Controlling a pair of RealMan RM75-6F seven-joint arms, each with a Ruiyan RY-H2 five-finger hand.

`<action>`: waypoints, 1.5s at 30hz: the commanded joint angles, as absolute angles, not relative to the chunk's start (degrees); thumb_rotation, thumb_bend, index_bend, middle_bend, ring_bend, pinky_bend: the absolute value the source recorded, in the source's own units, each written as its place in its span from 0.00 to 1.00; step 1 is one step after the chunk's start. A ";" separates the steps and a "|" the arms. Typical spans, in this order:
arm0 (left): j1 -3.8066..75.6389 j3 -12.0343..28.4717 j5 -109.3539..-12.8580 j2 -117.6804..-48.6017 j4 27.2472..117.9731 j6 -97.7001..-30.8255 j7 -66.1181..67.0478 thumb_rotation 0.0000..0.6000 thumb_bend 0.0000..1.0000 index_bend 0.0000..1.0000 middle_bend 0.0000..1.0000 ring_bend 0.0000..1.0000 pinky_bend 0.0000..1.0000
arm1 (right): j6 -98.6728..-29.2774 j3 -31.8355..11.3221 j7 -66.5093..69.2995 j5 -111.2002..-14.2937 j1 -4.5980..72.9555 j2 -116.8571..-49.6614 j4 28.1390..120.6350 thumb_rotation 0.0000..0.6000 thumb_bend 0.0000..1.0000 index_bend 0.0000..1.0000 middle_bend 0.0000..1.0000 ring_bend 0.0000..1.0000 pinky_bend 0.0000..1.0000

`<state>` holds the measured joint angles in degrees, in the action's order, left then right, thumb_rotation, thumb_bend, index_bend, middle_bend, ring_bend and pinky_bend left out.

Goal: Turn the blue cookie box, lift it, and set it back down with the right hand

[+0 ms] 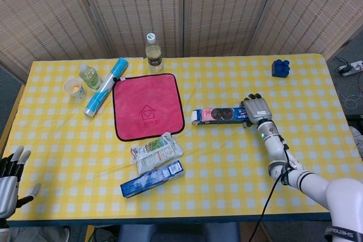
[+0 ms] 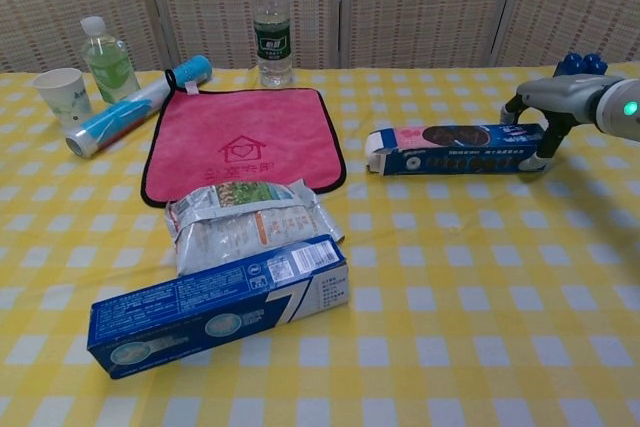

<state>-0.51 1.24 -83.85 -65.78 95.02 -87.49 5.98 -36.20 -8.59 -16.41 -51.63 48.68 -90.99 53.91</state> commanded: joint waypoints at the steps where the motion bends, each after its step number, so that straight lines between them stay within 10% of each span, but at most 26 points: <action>1: -0.48 1.21 -83.82 -65.73 95.07 -87.40 6.08 1.00 0.32 0.00 0.00 0.02 0.01 | -37.16 -8.99 -15.53 -52.95 48.37 -90.14 55.45 1.00 0.25 0.44 0.31 0.13 0.11; 25: -0.01 1.33 -84.80 -65.50 95.98 -87.71 6.32 1.00 0.32 0.00 0.00 0.02 0.01 | -45.24 -10.61 -24.75 -58.51 48.12 -55.70 96.61 1.00 0.27 0.47 0.32 0.13 0.12; 45: -0.44 0.95 -85.47 -65.26 96.29 -88.56 6.13 1.00 0.32 0.00 0.00 0.02 0.01 | -55.80 -13.27 8.69 -75.74 39.20 -53.83 101.46 1.00 0.28 0.47 0.32 0.15 0.12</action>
<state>-0.45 0.97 -85.46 -65.25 96.28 -88.57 6.12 -55.34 -13.90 0.97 -70.64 41.47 -53.33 101.60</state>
